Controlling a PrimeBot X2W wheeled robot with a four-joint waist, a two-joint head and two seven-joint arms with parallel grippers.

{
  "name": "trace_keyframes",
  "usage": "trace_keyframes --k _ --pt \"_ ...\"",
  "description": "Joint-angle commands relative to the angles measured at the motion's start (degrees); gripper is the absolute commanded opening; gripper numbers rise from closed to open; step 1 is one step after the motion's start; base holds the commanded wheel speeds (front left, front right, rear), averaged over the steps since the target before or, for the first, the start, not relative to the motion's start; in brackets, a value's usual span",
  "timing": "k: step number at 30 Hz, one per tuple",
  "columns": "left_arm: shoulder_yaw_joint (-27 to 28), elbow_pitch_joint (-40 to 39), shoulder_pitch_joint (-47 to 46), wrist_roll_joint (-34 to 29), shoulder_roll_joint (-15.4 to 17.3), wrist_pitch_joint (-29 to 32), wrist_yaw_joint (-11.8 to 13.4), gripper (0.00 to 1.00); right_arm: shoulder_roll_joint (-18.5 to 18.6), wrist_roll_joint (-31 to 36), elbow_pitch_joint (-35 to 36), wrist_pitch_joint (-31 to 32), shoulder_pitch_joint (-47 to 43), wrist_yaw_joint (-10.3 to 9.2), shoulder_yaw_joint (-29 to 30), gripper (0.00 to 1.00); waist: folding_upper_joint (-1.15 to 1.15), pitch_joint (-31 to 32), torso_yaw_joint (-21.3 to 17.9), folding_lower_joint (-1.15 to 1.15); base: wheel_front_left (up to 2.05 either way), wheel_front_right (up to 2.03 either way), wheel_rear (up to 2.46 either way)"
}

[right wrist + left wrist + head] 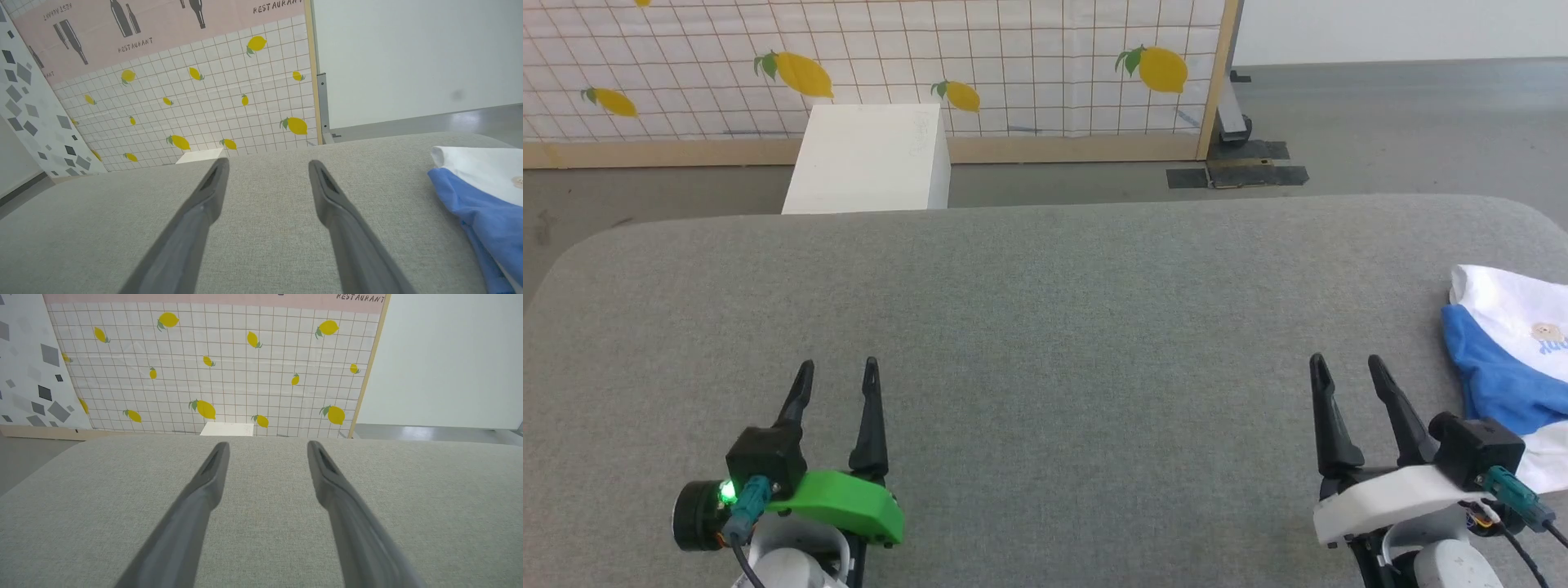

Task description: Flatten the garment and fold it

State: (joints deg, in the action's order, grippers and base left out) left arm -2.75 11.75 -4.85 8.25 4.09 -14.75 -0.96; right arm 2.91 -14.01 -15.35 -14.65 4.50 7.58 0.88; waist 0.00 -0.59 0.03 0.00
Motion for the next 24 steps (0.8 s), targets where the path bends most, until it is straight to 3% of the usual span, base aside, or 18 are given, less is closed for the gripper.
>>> trace_keyframes --k 1,8,9,24 --pt "-0.02 0.25 0.62 0.04 -0.12 -0.24 0.34 1.0 -0.02 0.02 -0.28 -0.31 -0.9 -0.09 -0.14 1.0 0.0 0.03 -0.01 0.0 0.0 0.0 0.0" --pt "0.33 0.27 0.87 0.56 -0.38 -0.25 0.77 1.0 -0.02 -0.53 -1.02 -0.33 -0.52 -0.09 -0.48 1.0 0.0 0.1 -0.14 0.0 0.0 0.0 0.0" --pt "0.23 0.4 0.13 0.42 -0.2 0.0 0.46 0.0 0.01 -0.3 -0.89 0.0 -0.01 0.0 -0.45 0.0 0.0 0.12 -0.15 0.0 0.0 0.0 0.0" --pt "0.36 -0.49 0.46 -0.24 -0.27 1.15 0.54 0.0 0.01 0.81 0.34 1.12 -0.33 -0.01 -0.5 0.0 0.0 0.17 -0.14 0.0 0.0 0.0 0.0"
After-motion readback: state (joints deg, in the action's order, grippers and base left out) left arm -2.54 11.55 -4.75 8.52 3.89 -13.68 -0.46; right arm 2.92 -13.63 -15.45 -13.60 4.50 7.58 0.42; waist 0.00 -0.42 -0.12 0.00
